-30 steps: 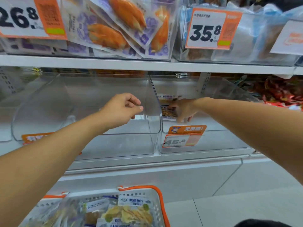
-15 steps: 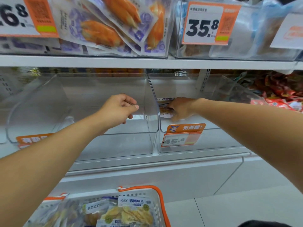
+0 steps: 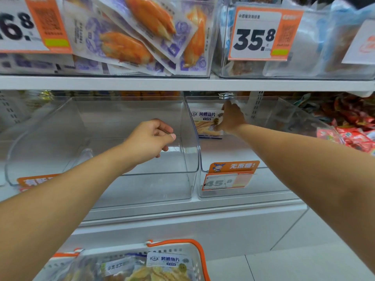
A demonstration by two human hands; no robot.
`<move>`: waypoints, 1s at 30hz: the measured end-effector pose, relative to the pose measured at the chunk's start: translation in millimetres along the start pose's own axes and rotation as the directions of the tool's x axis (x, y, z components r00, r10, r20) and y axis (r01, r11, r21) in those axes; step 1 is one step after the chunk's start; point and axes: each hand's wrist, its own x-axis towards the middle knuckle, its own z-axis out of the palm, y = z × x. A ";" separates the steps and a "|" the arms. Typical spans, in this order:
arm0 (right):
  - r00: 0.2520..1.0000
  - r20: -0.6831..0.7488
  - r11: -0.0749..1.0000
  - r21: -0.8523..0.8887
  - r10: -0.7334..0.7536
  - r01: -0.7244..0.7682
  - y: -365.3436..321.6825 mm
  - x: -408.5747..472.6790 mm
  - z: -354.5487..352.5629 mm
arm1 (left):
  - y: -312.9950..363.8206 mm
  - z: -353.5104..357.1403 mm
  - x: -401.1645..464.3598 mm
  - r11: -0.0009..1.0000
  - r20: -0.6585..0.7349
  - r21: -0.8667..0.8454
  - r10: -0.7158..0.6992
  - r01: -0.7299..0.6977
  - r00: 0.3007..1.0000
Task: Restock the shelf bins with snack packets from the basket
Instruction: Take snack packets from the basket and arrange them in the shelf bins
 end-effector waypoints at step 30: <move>0.608 0.197 0.563 -0.241 -0.769 0.791 -141.5 -289.9 27.9 | -146.8 -97.6 -233.5 0.838 0.443 0.528 -0.136 -0.135 0.886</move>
